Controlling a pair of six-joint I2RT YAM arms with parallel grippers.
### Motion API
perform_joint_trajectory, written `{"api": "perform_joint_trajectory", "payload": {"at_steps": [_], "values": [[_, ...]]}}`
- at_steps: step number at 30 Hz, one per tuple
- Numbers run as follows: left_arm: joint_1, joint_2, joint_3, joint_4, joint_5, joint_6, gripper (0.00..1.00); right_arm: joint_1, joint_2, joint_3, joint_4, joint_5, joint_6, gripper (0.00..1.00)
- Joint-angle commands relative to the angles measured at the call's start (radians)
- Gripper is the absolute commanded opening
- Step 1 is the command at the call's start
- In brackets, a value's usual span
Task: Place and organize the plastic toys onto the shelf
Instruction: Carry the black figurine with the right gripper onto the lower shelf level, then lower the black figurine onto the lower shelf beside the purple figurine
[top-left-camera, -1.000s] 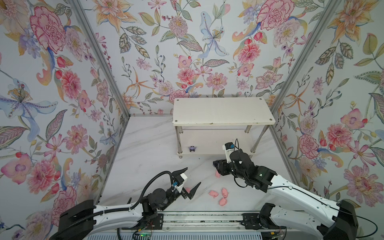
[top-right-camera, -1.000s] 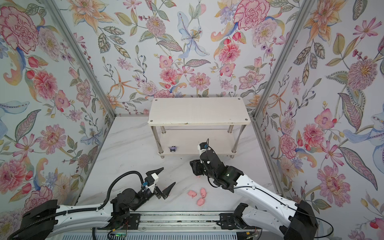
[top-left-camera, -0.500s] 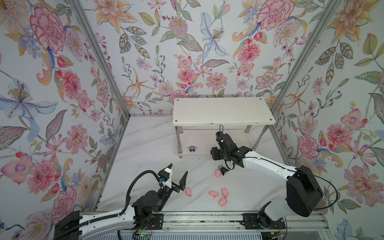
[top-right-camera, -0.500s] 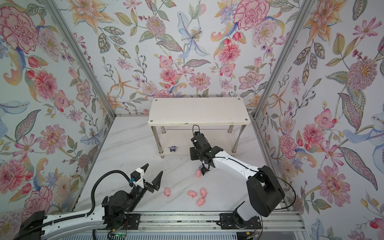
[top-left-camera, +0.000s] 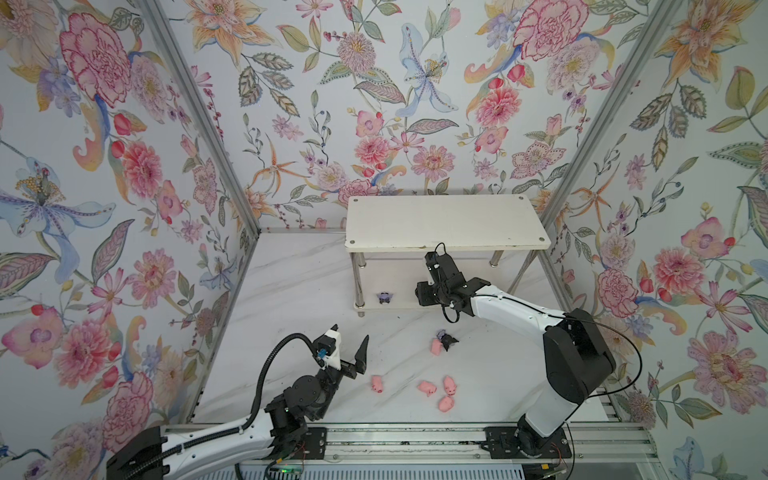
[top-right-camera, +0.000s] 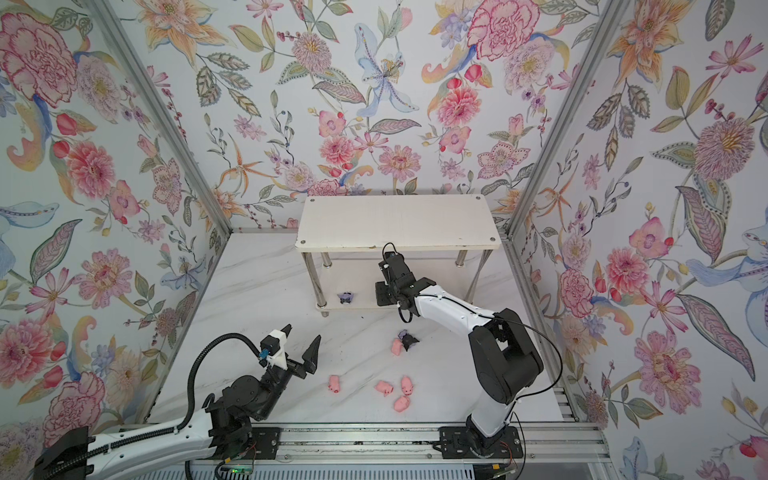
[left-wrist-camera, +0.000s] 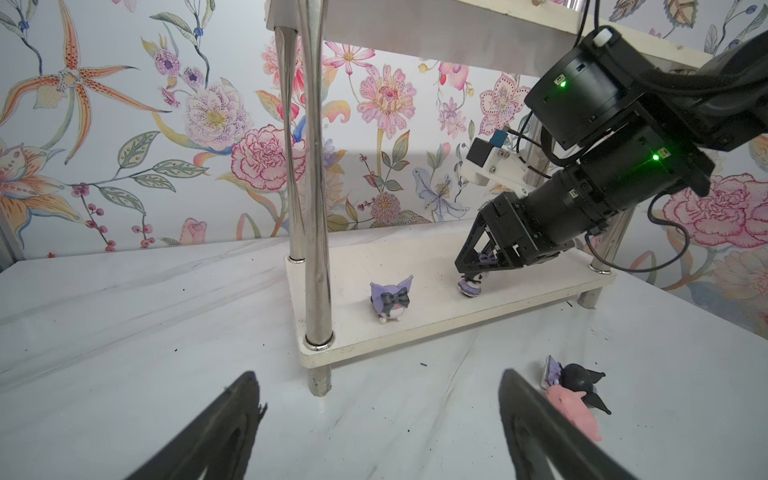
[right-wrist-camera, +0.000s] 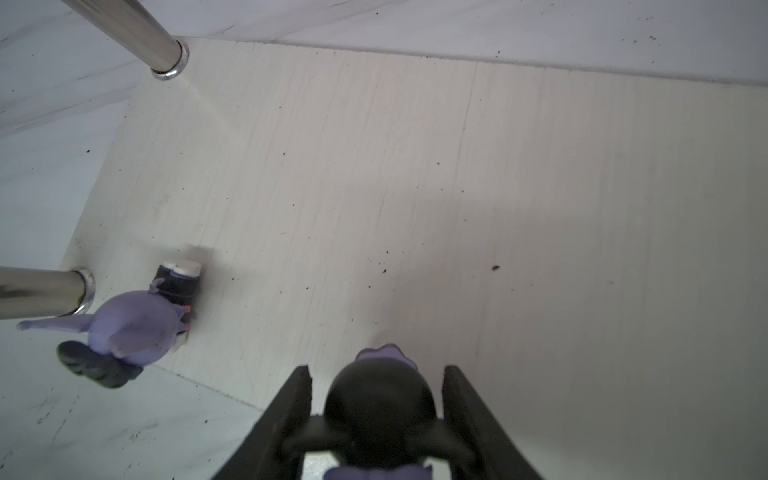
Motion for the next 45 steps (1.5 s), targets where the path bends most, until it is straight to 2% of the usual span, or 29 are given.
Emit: {"api": "perform_joint_trajectory", "payload": {"at_steps": [1,6,16,45], "values": [[0.027,0.013,-0.150,0.047,0.034,-0.018,0.90,-0.006,0.038,0.023,-0.012,-0.021,0.000,0.21],[0.050,0.028,-0.147,0.056,0.056,-0.021,0.91,-0.006,0.047,0.026,-0.023,-0.020,0.013,0.27],[0.074,0.055,-0.140,0.077,0.087,-0.024,0.90,-0.008,0.002,0.046,-0.131,0.046,0.024,0.23],[0.089,0.055,-0.142,0.075,0.104,-0.038,0.91,-0.060,-0.016,0.042,-0.190,0.051,0.038,0.24]]}}
